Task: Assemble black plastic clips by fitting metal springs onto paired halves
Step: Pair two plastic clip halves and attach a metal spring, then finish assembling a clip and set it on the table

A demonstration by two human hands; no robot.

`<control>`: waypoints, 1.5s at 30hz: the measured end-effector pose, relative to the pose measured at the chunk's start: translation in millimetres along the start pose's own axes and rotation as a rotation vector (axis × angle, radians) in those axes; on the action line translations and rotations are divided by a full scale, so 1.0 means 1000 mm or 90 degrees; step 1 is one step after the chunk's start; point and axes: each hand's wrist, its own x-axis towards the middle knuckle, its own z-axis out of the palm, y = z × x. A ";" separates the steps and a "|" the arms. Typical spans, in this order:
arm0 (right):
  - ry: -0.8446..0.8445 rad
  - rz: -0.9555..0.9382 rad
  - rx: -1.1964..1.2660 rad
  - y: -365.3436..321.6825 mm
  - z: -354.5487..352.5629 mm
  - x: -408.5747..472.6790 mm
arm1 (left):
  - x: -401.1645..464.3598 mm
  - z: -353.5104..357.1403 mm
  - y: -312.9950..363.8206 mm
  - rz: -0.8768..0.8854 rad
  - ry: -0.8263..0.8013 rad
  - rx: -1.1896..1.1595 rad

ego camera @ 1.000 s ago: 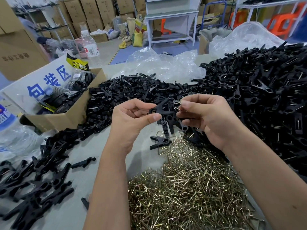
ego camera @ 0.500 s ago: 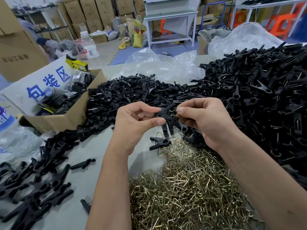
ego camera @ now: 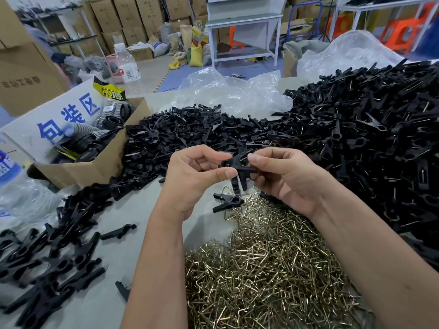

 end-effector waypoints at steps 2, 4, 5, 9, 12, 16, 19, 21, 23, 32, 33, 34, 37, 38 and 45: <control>-0.060 0.080 0.098 0.004 -0.002 -0.002 | 0.000 0.003 -0.001 -0.002 -0.009 -0.001; -0.123 0.116 0.132 0.008 -0.004 -0.004 | 0.000 0.006 -0.001 0.005 -0.015 -0.011; -0.157 0.125 0.133 0.009 -0.003 -0.004 | 0.000 0.007 0.000 0.011 -0.014 -0.019; -0.246 0.120 0.119 0.006 -0.004 -0.004 | 0.002 0.004 0.006 0.026 -0.005 -0.035; -0.289 0.101 0.150 0.006 -0.009 -0.006 | 0.000 0.000 0.011 0.006 -0.031 -0.025; -0.335 0.131 0.231 0.008 -0.008 -0.010 | -0.009 0.004 0.013 -0.014 -0.042 -0.026; -0.347 0.151 0.305 0.008 -0.006 -0.007 | -0.011 0.007 0.016 0.001 -0.033 -0.008; -0.380 0.164 0.350 0.007 -0.006 -0.003 | -0.010 0.006 0.017 0.015 -0.029 0.012; -0.400 0.168 0.361 0.008 -0.007 0.000 | -0.010 0.004 0.017 0.022 -0.028 0.028; -0.316 0.191 0.316 0.014 -0.023 0.006 | -0.005 0.008 0.004 0.034 -0.044 0.141; -0.308 0.194 0.319 0.015 -0.024 0.005 | -0.006 0.010 0.004 0.040 -0.047 0.151; -0.302 0.194 0.321 0.017 -0.025 0.004 | -0.006 0.011 0.003 0.045 -0.049 0.159; -0.286 0.148 0.304 0.017 -0.025 0.001 | -0.004 0.010 0.005 0.037 -0.045 0.166; -0.271 0.104 0.269 0.015 -0.024 0.001 | -0.003 0.008 0.006 0.015 -0.043 0.177; 0.247 -0.285 -0.174 0.008 -0.024 0.008 | 0.002 -0.002 -0.010 -0.088 0.016 0.552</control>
